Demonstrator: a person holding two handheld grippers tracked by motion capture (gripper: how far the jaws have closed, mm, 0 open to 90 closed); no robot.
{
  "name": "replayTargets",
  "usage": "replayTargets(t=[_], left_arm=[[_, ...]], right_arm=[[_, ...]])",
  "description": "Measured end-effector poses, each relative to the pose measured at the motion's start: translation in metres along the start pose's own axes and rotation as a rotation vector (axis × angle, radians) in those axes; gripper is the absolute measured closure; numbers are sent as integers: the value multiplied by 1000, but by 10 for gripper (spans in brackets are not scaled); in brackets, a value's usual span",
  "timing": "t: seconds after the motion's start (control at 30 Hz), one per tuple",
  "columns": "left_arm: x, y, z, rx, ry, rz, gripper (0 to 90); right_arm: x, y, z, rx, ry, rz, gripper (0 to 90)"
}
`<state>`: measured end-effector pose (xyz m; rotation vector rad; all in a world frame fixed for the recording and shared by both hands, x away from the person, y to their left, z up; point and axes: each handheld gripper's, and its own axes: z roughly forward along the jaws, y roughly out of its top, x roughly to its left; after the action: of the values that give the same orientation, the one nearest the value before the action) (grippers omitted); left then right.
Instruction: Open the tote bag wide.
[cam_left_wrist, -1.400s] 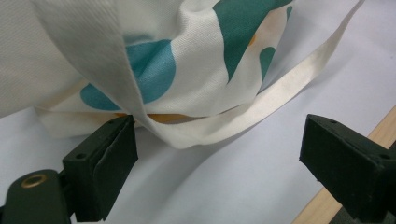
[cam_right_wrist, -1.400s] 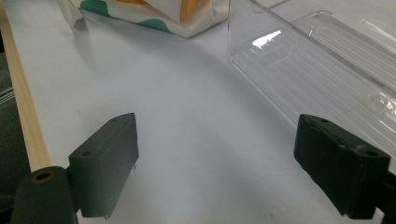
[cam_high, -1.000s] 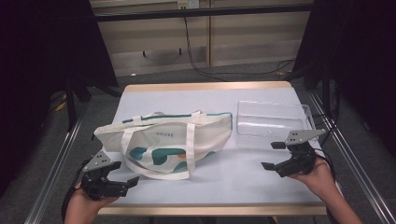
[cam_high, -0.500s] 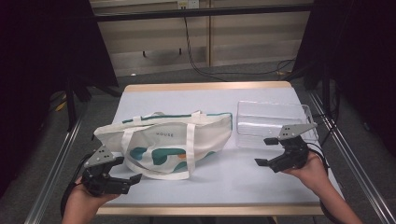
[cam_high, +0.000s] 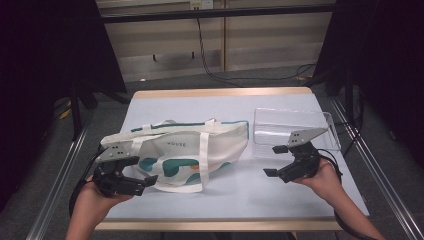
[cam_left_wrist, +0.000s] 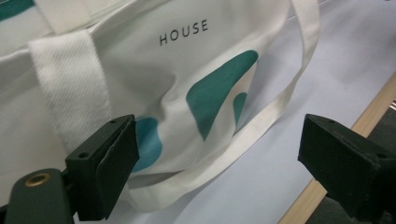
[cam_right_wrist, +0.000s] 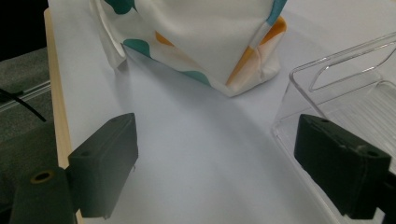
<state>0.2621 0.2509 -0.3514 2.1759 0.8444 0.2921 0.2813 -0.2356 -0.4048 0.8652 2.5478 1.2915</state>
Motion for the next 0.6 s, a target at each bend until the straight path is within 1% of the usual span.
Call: replayTargets(t=[0.07,0.1,0.17,0.2,0.23,0.27,0.4,0.43,0.53,0.57,0.6], left_arm=[[-1,5,1,-2,9,19,124],[-1,7,2,-2,4,20,124],[-1,9,2,-5,7,21,125],[-2,13,2,3,15,38,126],[-2,15,3,-2,8,37,125],[-2,17,3,2,5,45,126],[-2,24,4,4,10,54,127],[-1,30,4,-1,11,46,128],[0,34,4,7,13,44,128],[2,38,5,0,14,47,129],[4,40,5,-2,11,39,131]], right_arm=[[0,1,1,-2,8,0,132],[1,1,2,1,8,-1,133],[1,2,2,3,7,-3,134],[1,3,4,1,13,0,143],[1,3,5,-1,16,2,145],[1,4,6,-3,20,2,148],[3,5,9,5,17,2,151],[4,7,11,6,17,-9,157],[6,8,12,5,25,-16,165],[9,10,15,1,26,-27,171],[10,10,16,1,32,-30,177]])
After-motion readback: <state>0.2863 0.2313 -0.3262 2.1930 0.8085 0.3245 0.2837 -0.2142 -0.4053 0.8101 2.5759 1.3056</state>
